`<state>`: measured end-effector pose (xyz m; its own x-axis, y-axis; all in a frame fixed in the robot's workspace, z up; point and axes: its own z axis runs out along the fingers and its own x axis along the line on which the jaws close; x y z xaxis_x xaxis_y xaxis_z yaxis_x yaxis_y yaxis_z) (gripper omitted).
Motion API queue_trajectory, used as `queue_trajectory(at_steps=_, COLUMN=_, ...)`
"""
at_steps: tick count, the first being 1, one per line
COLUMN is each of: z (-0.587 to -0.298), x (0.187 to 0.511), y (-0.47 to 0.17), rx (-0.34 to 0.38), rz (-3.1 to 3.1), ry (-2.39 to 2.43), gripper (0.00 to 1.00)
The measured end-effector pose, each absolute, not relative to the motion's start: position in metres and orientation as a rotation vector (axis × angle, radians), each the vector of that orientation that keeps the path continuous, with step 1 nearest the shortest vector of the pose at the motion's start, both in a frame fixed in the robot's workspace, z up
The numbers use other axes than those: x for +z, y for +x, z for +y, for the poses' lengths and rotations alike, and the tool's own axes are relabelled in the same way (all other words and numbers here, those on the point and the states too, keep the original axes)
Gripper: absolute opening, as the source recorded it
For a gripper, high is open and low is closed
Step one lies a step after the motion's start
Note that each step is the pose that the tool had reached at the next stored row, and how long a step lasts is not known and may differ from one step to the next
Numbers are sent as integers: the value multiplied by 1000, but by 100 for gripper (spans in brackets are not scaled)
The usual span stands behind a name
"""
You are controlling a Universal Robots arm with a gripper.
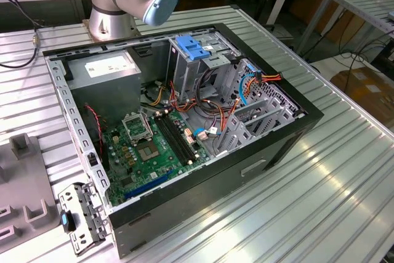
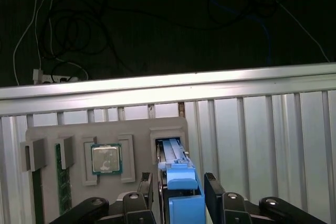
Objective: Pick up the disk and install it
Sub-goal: 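Pick up the disk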
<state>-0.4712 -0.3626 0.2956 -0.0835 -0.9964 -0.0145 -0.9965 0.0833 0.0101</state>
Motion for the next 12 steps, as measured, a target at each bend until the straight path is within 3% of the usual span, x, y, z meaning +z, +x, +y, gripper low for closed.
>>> queue_trajectory(at_steps=12, z=-363, x=295, y=-471, rx=24, rz=2308, ry=-2123, gripper=51)
